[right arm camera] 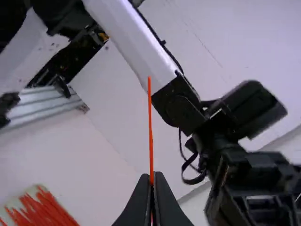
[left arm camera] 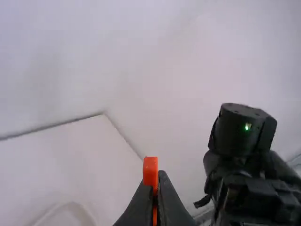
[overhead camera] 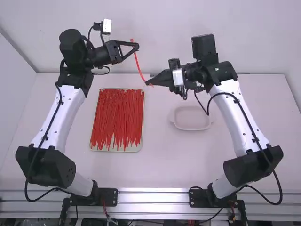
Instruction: Fasten the cable tie
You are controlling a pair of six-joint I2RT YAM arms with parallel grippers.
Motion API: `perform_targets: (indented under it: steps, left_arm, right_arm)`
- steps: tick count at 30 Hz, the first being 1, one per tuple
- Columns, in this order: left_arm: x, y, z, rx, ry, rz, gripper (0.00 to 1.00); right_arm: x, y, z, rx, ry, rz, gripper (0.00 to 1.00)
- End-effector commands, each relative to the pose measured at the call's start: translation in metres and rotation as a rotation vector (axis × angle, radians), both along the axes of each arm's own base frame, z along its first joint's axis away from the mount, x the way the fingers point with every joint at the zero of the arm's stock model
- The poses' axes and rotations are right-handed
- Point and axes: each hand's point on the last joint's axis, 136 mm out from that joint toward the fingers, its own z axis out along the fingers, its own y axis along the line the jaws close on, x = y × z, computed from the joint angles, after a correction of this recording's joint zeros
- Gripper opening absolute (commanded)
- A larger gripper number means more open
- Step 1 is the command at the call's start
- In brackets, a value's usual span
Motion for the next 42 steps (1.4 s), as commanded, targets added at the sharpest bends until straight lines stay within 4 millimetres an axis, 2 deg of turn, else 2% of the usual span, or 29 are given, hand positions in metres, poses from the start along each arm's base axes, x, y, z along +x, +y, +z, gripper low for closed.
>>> perform_targets:
  steps: [1,5,11,17,21,24,25,30,35,42]
  left_arm:
    - [-0.004,-0.003,-0.002,0.056,-0.124,-0.026,0.02]
    - [-0.008,-0.013,-0.004,0.076,-0.166,-0.051,0.02]
    - [-0.024,-0.043,-0.008,0.101,-0.292,-0.182,0.02]
    - [-0.02,-0.046,-0.01,0.105,-0.32,-0.18,0.02]
    - [-0.021,-0.044,-0.007,0.124,-0.392,-0.178,0.02]
    - [-0.019,-0.042,-0.007,0.159,-0.487,-0.164,0.02]
    - [-0.019,-0.042,-0.007,0.161,-0.492,-0.164,0.02]
    - [-0.018,-0.041,-0.008,0.211,-0.633,-0.151,0.02]
    - [-0.02,-0.044,-0.008,0.247,-0.751,-0.15,0.02]
    - [-0.019,-0.042,-0.007,0.269,-0.805,-0.137,0.02]
  right_arm:
    - [0.004,-0.008,0.007,-0.063,0.228,-0.015,0.0]
    - [0.014,-0.018,0.007,-0.083,0.312,-0.051,0.0]
    - [0.021,-0.023,0.011,-0.1,0.384,-0.068,0.0]
    - [0.016,-0.015,0.013,-0.134,0.481,-0.044,0.0]
    - [0.029,-0.019,0.024,-0.177,0.65,-0.079,0.0]
    - [0.042,-0.028,0.044,-0.217,0.864,-0.108,0.0]
    - [0.043,-0.029,0.045,-0.219,0.874,-0.109,0.0]
    - [0.042,-0.028,0.058,-0.296,1.176,-0.099,0.0]
    - [0.035,-0.02,0.047,-0.377,1.392,-0.067,0.0]
    - [0.025,-0.022,0.011,-0.421,1.56,-0.077,0.0]
